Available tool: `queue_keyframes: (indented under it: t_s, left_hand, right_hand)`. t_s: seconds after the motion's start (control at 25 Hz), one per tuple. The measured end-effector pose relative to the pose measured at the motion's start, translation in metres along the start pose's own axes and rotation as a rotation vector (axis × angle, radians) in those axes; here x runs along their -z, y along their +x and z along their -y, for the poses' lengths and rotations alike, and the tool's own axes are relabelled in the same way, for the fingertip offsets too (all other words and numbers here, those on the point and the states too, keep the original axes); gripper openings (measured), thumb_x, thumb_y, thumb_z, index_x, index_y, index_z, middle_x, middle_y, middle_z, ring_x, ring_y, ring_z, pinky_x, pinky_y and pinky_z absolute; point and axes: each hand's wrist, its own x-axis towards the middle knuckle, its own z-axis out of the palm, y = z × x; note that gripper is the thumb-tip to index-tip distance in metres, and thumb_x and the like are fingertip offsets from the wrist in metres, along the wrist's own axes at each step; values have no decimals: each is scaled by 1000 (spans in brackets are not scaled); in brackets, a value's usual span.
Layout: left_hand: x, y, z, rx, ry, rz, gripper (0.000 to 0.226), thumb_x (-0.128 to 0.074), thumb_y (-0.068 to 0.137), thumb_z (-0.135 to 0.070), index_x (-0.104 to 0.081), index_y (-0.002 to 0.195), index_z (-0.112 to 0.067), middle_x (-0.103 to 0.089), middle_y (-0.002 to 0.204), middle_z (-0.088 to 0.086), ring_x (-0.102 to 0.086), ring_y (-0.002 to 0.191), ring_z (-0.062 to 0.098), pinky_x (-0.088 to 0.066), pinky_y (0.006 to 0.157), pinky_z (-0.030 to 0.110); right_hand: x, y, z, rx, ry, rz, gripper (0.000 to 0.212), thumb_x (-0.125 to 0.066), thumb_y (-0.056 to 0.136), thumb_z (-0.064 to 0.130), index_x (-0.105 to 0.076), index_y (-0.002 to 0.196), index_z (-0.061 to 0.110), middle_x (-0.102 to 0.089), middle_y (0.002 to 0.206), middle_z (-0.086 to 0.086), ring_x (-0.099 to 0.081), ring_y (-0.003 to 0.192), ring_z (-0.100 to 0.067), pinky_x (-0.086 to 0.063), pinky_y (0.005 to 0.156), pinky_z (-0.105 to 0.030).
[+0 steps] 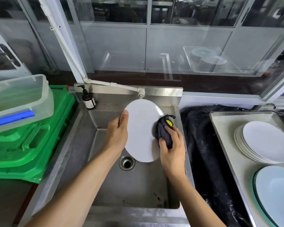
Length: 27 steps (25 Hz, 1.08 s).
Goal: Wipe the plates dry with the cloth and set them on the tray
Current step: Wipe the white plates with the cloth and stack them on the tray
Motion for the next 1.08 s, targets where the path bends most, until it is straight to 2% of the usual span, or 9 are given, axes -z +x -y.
queue_keyframes:
  t_s: [0.08, 0.24, 0.36, 0.44, 0.52, 0.76, 0.88, 0.96, 1.08]
  left_hand:
    - [-3, -4, -1, -19, 31, 26, 49, -42, 100, -55, -61, 82, -14, -56, 78, -5, -48, 73, 12, -36, 67, 29]
    - [-13, -12, -7, -98, 86, 29, 48, -44, 105, -42, -56, 59, -38, -49, 51, -19, -43, 50, -2, -32, 46, 12]
    - [-16, -10, -6, -92, 8, -10, 38, -47, 103, -43, -68, 71, -44, -69, 72, -30, -61, 72, -15, -44, 64, 4]
    - [-15, -1, -4, -44, -58, -41, 35, -50, 101, -46, -74, 78, -35, -76, 82, -18, -69, 84, -3, -53, 80, 19]
    - [-9, 4, -4, 1, -80, -69, 35, -50, 98, -50, -75, 79, -34, -76, 79, -13, -70, 79, 4, -56, 80, 31]
    - [-1, -11, -2, -31, 1, -59, 38, -46, 102, -46, -69, 73, -56, -69, 71, -29, -62, 66, -15, -43, 57, 3]
    - [2, -16, -1, -21, 4, -67, 40, -46, 103, -46, -66, 69, -49, -61, 57, -25, -51, 50, -9, -36, 46, 7]
    - [4, -11, 2, -26, -26, -64, 38, -46, 100, -50, -64, 66, -45, -58, 60, -20, -47, 52, -7, -40, 54, 16]
    - [10, -3, 4, -1, -17, -99, 40, -44, 92, -60, -58, 65, -35, -50, 62, -17, -42, 54, -2, -36, 56, 27]
  right_hand:
    - [1, 20, 8, 8, -13, -43, 47, -66, 95, 15, -61, 140, 22, -48, 151, 3, -46, 138, -11, -37, 118, -39]
    - [-8, 35, 37, 147, 57, 38, 46, -66, 95, 14, -61, 140, 21, -48, 152, 4, -43, 143, -11, -34, 120, -38]
    - [-17, 21, 56, 279, 103, 169, 45, -67, 94, 12, -62, 138, 18, -48, 153, 5, -40, 145, -8, -33, 121, -34]
    - [-20, -1, 57, 292, 111, 220, 45, -67, 92, 14, -63, 136, 20, -48, 152, 10, -38, 146, -4, -32, 121, -31]
    - [-22, -29, 52, 299, 134, 264, 45, -68, 90, 16, -64, 135, 23, -47, 152, 13, -38, 147, -6, -30, 121, -25]
    - [-28, 4, 57, 265, 78, 234, 48, -66, 95, 14, -59, 142, 23, -48, 152, 10, -38, 144, -2, -30, 122, -29]
    - [-29, 37, 60, 301, 22, 193, 48, -66, 93, 11, -61, 140, 20, -50, 151, 8, -43, 141, -7, -30, 120, -25]
    - [-27, 41, 49, 287, -32, 166, 48, -64, 92, 12, -61, 140, 21, -48, 152, 6, -44, 140, -9, -30, 120, -25]
    - [-18, 38, 28, 168, -91, 76, 46, -63, 95, 11, -61, 140, 18, -47, 152, 1, -44, 141, -17, -35, 121, -37]
